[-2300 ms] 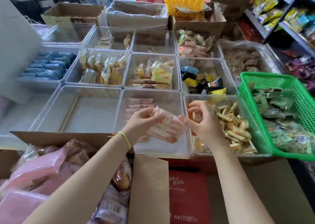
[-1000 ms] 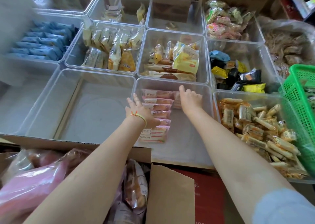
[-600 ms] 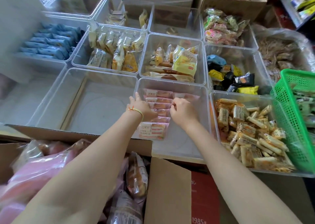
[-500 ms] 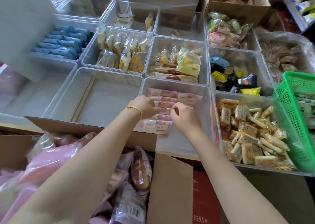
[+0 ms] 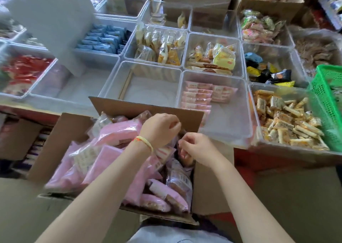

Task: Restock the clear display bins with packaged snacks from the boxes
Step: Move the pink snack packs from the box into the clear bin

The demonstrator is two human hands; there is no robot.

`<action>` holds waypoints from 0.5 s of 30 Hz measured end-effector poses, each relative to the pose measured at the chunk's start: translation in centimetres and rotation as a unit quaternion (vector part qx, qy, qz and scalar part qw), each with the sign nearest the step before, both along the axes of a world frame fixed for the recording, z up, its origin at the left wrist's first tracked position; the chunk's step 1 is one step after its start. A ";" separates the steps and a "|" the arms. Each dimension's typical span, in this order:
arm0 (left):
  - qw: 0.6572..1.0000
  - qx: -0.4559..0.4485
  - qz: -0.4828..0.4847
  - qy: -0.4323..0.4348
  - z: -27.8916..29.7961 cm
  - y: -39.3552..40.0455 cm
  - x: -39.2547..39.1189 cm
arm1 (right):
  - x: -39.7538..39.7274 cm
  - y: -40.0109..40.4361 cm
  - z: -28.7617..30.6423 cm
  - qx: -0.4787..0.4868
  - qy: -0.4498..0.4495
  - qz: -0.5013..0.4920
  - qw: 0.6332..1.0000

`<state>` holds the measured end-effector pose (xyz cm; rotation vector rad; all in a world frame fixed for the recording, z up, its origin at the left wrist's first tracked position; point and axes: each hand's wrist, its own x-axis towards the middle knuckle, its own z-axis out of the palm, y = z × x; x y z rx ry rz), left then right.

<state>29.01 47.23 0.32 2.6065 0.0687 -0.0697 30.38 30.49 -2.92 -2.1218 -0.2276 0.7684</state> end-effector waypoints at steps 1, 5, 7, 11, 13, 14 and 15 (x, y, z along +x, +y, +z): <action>1.000 0.002 0.002 -0.010 0.0 0.7 -0.7 | -0.8 0.7 0.0 0.002 -0.001 -0.002 1.000; 0.998 0.026 0.005 -0.052 0.3 4.3 -3.5 | -3.6 4.4 0.4 0.014 -0.027 -0.008 1.000; 0.997 0.060 0.013 -0.047 0.4 6.6 -4.8 | -4.3 6.6 0.8 0.037 -0.035 -0.024 0.998; 0.993 0.087 0.066 0.035 -0.2 11.4 -6.7 | -5.1 10.5 1.3 0.065 -0.048 -0.010 0.997; 0.990 0.080 0.094 0.073 -0.4 12.9 -7.6 | -4.8 12.0 1.3 0.050 -0.055 -0.001 0.997; 0.987 0.078 0.105 0.095 -0.5 13.4 -8.0 | -4.6 12.5 1.2 0.041 -0.057 0.000 0.998; 0.984 0.078 0.113 0.115 -0.5 13.8 -8.4 | -4.4 13.0 1.2 0.031 -0.064 0.004 0.997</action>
